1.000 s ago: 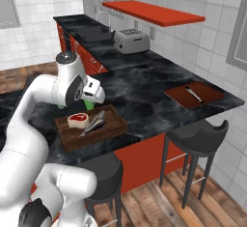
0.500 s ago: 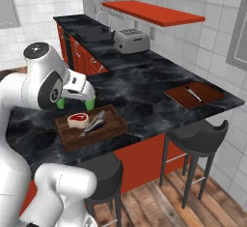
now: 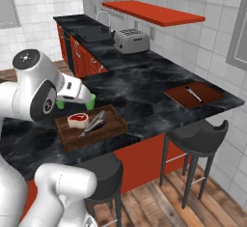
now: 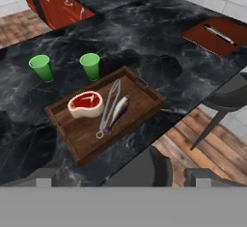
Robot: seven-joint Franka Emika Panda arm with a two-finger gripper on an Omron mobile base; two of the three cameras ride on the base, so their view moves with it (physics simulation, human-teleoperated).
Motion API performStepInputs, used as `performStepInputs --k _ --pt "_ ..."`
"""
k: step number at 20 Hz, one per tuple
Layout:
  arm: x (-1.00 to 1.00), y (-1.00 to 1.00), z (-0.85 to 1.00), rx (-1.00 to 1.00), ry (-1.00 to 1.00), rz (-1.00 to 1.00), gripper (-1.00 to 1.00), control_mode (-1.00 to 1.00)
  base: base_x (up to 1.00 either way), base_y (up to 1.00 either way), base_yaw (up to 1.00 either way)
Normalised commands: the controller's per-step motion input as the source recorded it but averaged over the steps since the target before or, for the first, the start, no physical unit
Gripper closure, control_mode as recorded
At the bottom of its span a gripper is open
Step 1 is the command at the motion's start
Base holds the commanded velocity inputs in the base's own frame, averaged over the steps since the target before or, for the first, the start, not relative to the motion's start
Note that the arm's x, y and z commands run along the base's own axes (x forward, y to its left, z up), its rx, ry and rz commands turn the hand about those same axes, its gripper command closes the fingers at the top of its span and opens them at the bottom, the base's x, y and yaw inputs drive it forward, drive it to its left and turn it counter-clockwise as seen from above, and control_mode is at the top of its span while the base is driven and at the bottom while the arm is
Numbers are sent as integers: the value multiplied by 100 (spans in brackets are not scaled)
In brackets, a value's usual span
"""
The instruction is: Gather the onion and potato from the fridge and place them on a tray on the dining counter. Then gather the steak and fish from the fridge and place them on the other tray.
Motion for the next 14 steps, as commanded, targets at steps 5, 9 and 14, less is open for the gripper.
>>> performStepInputs --k 5,9,14 --pt "-41 3 0 0 -20 0 -100 -100 0 0 0" --pt "-33 8 0 0 -15 0 -100 -100 0 0 0" --pt "-26 3 6 0 -3 0 -100 -100 0 0 0"
